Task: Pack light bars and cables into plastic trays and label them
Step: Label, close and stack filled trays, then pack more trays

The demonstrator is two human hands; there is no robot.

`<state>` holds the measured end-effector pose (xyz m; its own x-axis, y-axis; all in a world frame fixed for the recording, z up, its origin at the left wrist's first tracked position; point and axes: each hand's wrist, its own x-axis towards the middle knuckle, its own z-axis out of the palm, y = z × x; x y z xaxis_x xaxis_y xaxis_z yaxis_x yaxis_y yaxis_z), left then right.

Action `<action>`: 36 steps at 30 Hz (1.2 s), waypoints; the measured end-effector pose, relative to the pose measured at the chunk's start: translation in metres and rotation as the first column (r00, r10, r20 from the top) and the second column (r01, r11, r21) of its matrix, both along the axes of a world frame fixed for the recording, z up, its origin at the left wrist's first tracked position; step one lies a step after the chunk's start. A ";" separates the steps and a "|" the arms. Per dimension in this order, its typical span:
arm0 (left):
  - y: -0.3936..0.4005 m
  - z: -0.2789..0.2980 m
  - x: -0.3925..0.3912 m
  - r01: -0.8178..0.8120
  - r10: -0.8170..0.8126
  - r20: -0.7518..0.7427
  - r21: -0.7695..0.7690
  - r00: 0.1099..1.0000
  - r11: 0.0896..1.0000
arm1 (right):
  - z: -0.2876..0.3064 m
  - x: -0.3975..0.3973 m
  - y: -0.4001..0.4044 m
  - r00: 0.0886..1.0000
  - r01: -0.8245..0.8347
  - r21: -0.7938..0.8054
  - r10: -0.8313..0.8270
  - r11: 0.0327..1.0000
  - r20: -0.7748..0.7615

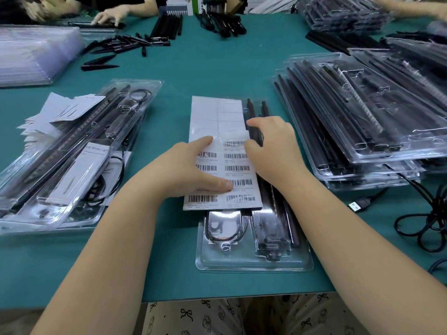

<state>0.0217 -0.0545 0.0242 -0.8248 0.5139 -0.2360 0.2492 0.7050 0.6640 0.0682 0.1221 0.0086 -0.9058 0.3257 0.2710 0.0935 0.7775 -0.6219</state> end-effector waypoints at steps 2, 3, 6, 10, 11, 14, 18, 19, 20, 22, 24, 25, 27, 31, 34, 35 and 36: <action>0.000 -0.001 -0.002 -0.020 0.021 -0.040 0.033 0.999 0.999 | 0.000 -0.001 0.000 0.996 -0.003 0.036 0.000 0.999 0.089; 0.001 -0.002 -0.002 -0.010 0.012 -0.055 0.040 0.998 0.999 | -0.001 -0.001 0.000 0.991 -0.023 0.087 0.011 0.996 0.133; 0.002 -0.003 -0.001 0.016 -0.012 -0.082 0.043 0.997 0.999 | -0.002 -0.002 0.001 0.996 -0.057 -0.041 0.060 0.998 0.073; 0.003 -0.003 0.000 -0.029 0.026 -0.145 -0.022 0.989 0.999 | 0.002 0.003 0.006 0.983 -0.108 -0.506 0.016 0.856 -0.182; 0.004 -0.003 0.001 -0.049 0.040 -0.190 -0.045 0.981 0.998 | 0.003 0.004 0.006 0.977 -0.117 -0.546 -0.002 0.829 -0.211; 0.005 0.001 0.006 0.031 -0.060 -0.335 -0.090 0.940 0.995 | 0.005 0.006 0.006 0.964 -0.164 -0.592 0.002 0.789 -0.264; 0.006 0.002 0.005 0.131 -0.155 -0.368 -0.089 0.917 0.987 | 0.008 0.005 0.008 0.967 -0.185 -0.694 0.002 0.695 -0.255; 0.006 0.002 0.005 0.127 -0.146 -0.352 -0.076 0.925 0.989 | 0.008 0.005 0.010 0.969 -0.174 -0.722 -0.012 0.670 -0.245; 0.006 0.002 0.005 0.125 -0.136 -0.330 -0.053 0.934 0.991 | 0.008 0.004 0.010 0.972 -0.164 -0.749 -0.025 0.642 -0.234; 0.007 0.002 0.006 0.146 -0.134 -0.303 0.016 0.944 0.989 | 0.007 0.003 0.012 0.976 -0.138 -0.798 -0.054 0.586 -0.209; 0.009 0.003 0.008 0.178 -0.138 -0.315 0.101 0.939 0.979 | 0.006 0.002 0.013 0.979 -0.099 -0.830 -0.097 0.548 -0.181; 0.009 0.004 0.008 0.188 -0.135 -0.330 0.133 0.934 0.973 | 0.006 0.001 0.013 0.978 -0.082 -0.837 -0.116 0.541 -0.171; 0.011 0.003 0.008 0.201 -0.130 -0.348 0.176 0.929 0.964 | 0.004 -0.001 0.012 0.977 -0.055 -0.827 -0.140 0.560 -0.159; 0.012 -0.002 0.006 0.203 -0.116 -0.295 0.282 0.948 0.938 | 0.003 -0.003 0.011 0.979 -0.020 -0.786 -0.146 0.618 -0.140; 0.011 -0.005 0.004 0.202 -0.120 -0.242 0.349 0.963 0.915 | 0.005 -0.001 0.009 0.977 -0.021 -0.739 -0.142 0.673 -0.157; 0.011 -0.005 0.003 0.201 -0.119 -0.233 0.366 0.965 0.909 | 0.005 0.000 0.008 0.974 -0.019 -0.684 -0.140 0.729 -0.176; 0.012 -0.006 0.003 0.202 -0.119 -0.234 0.375 0.965 0.905 | 0.005 0.001 0.006 0.971 -0.013 -0.601 -0.135 0.799 -0.200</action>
<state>0.0249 -0.0428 0.0186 -0.7315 0.6594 0.1737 0.4941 0.3369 0.8015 0.0695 0.1281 0.0138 -0.8181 0.5410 0.1951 -0.0690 0.2443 -0.9672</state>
